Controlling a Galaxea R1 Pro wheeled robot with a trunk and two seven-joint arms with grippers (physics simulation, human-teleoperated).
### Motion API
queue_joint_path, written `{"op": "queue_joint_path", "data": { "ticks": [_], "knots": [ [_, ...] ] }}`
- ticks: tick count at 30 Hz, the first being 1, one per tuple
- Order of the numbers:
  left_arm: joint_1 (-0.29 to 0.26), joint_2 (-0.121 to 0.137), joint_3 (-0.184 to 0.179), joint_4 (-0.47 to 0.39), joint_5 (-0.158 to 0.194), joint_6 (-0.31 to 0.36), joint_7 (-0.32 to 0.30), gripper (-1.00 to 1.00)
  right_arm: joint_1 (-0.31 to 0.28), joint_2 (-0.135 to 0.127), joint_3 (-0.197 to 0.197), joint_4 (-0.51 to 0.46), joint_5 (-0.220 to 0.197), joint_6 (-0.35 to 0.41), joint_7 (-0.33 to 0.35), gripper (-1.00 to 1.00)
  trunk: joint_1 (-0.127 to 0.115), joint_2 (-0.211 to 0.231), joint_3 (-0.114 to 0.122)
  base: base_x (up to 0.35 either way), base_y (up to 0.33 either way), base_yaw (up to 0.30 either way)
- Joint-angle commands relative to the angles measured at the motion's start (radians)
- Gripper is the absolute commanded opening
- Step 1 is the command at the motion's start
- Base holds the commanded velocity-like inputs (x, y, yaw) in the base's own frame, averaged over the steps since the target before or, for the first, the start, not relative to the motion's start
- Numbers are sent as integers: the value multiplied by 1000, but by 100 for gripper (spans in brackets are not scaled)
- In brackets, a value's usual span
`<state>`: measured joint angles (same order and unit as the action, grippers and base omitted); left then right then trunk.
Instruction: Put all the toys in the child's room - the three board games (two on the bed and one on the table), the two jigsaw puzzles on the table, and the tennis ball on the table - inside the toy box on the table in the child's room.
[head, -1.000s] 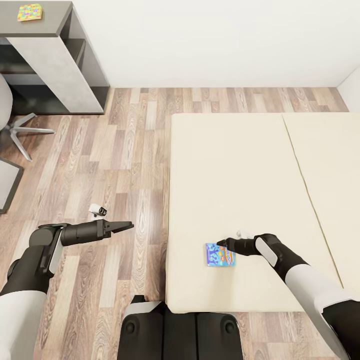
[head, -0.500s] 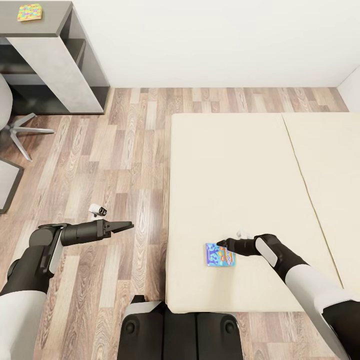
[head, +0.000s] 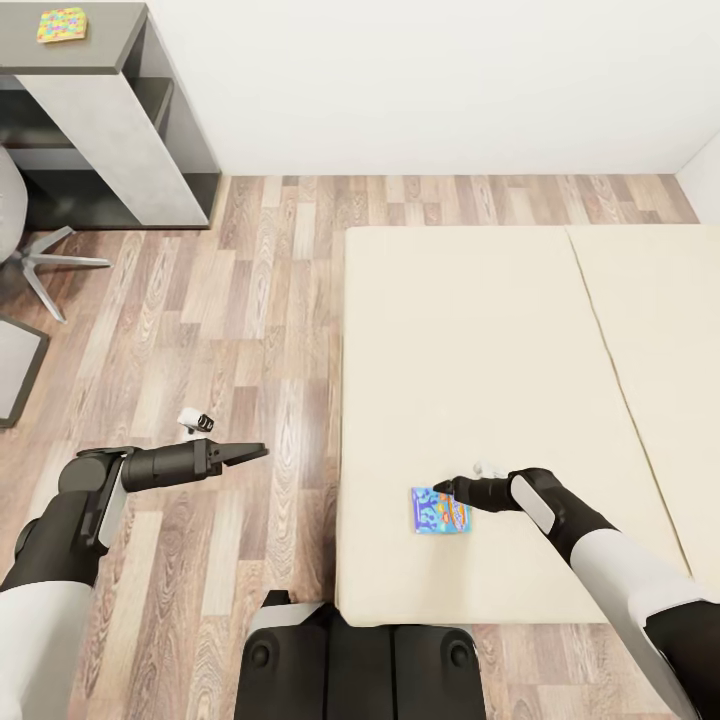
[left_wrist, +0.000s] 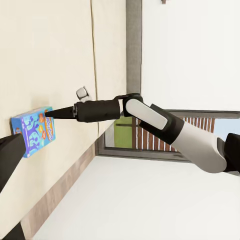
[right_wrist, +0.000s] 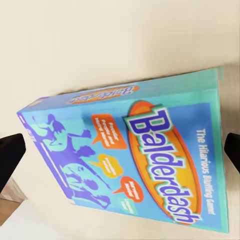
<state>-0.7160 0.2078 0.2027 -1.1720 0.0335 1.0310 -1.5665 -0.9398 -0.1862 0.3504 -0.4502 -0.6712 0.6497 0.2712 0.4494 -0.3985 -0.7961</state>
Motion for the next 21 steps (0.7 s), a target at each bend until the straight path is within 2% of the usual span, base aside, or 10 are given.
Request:
{"op": "queue_joint_path", "data": {
  "ticks": [1, 21],
  "knots": [
    [0, 0, 0, 0, -1, 11, -4, 100, -1, -1, 4, -1, 2, 2, 3, 100, 1, -2, -1, 0, 116, 0],
    [0, 1, 0, 0, -1, 11, -4, 100, -1, -1, 4, -1, 1, 4, 3, 100, 1, -2, -1, 0, 68, 0]
  ]
}}
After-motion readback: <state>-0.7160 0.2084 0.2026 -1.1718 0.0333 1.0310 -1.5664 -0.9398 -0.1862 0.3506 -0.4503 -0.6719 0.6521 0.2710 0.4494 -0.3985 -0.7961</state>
